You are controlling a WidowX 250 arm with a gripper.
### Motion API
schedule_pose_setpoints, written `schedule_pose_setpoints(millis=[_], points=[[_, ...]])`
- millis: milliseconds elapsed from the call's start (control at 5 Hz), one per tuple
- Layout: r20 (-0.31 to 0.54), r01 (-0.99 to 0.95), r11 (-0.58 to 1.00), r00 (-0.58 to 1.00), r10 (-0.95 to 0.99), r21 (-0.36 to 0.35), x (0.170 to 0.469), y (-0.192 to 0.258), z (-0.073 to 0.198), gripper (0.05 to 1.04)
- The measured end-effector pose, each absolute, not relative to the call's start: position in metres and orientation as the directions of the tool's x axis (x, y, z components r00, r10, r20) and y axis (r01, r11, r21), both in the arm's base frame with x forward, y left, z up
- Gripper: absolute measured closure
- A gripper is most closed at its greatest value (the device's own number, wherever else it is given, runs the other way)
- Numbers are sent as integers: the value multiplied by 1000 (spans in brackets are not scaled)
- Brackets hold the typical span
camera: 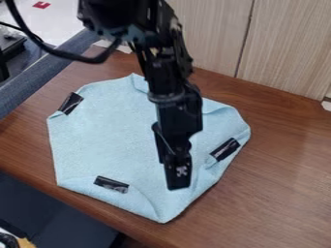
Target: Fold the cloth from bottom right to top left
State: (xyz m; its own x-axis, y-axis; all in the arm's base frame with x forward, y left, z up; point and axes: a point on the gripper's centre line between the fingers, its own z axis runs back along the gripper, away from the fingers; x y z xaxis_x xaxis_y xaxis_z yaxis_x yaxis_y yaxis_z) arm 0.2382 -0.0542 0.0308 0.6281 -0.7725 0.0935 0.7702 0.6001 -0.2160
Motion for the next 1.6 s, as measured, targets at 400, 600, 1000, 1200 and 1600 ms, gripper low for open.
schedule_pose_setpoints(millis=[400,600,1000,1200,1600], points=[[93,698,697,715,-693,-166,228,-71,14,82],[98,663,735,749,-656,-143,224,-81,8,82],[92,666,730,746,-660,-154,224,-90,-6,119],[84,663,735,748,-658,-141,229,-89,-10,395],[84,664,736,748,-659,-135,231,-87,-13,917]])
